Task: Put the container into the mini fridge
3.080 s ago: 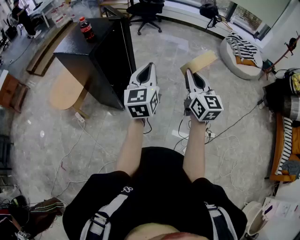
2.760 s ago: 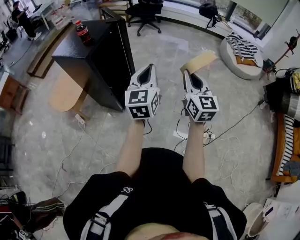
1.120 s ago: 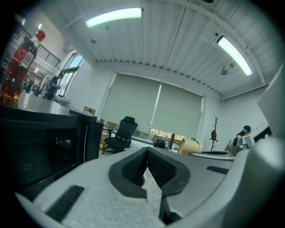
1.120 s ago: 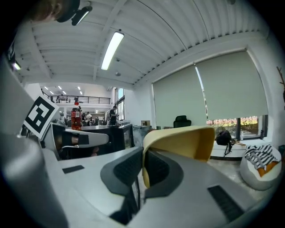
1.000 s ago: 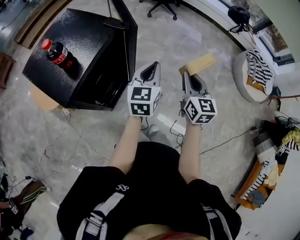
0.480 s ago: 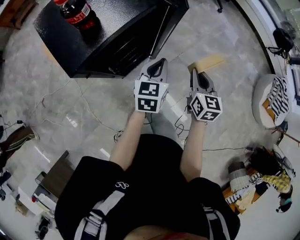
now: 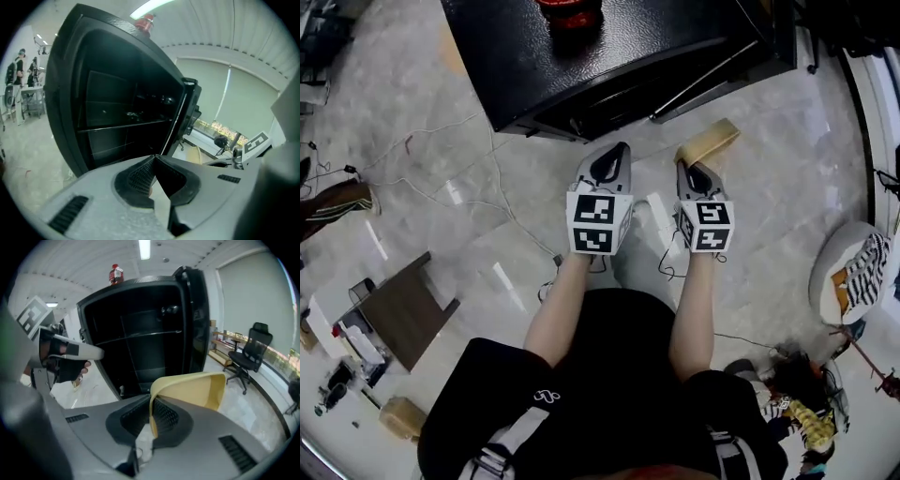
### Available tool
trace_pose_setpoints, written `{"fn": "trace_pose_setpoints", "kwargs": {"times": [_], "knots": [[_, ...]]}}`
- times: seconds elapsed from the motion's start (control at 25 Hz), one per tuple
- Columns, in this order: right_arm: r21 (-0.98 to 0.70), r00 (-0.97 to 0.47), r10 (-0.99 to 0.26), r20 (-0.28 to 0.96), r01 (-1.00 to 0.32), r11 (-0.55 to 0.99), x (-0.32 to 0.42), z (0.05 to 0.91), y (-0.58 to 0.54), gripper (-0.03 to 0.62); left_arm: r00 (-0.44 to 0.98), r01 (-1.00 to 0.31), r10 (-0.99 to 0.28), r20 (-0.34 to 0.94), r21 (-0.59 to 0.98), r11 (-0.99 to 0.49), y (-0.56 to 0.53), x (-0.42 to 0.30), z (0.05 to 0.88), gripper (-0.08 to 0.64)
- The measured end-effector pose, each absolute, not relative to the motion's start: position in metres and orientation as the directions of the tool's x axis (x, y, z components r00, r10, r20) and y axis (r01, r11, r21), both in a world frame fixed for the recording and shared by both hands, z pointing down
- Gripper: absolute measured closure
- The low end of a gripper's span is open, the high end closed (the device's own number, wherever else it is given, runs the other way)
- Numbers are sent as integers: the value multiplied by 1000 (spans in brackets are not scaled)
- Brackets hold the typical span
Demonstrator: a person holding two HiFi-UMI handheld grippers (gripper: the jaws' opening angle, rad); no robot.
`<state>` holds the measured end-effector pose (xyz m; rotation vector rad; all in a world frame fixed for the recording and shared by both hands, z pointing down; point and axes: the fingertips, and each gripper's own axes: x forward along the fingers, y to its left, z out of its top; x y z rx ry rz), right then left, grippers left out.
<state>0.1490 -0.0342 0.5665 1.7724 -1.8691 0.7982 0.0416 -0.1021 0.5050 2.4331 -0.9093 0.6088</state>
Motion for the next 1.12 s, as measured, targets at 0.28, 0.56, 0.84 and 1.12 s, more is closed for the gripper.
{"fn": "trace_pose_setpoints", "kwargs": {"times": [0.28, 0.56, 0.84, 1.12], "knots": [[83, -232, -526, 818, -858, 507, 80, 625, -72, 575, 604, -778, -543, 584, 282, -562, -114, -7, 528, 555], [251, -174, -395, 902, -533, 808, 60, 675, -105, 575, 554, -821, -582, 595, 278, -498, -119, -43, 533, 555], [304, -105, -335, 936, -235, 923, 56, 719, -127, 575, 505, -853, -605, 616, 252, -456, -117, -71, 534, 555], [371, -22, -373, 927, -64, 926, 60, 743, -158, 574, 461, -877, -623, 632, 220, -426, -108, -93, 530, 555]]}}
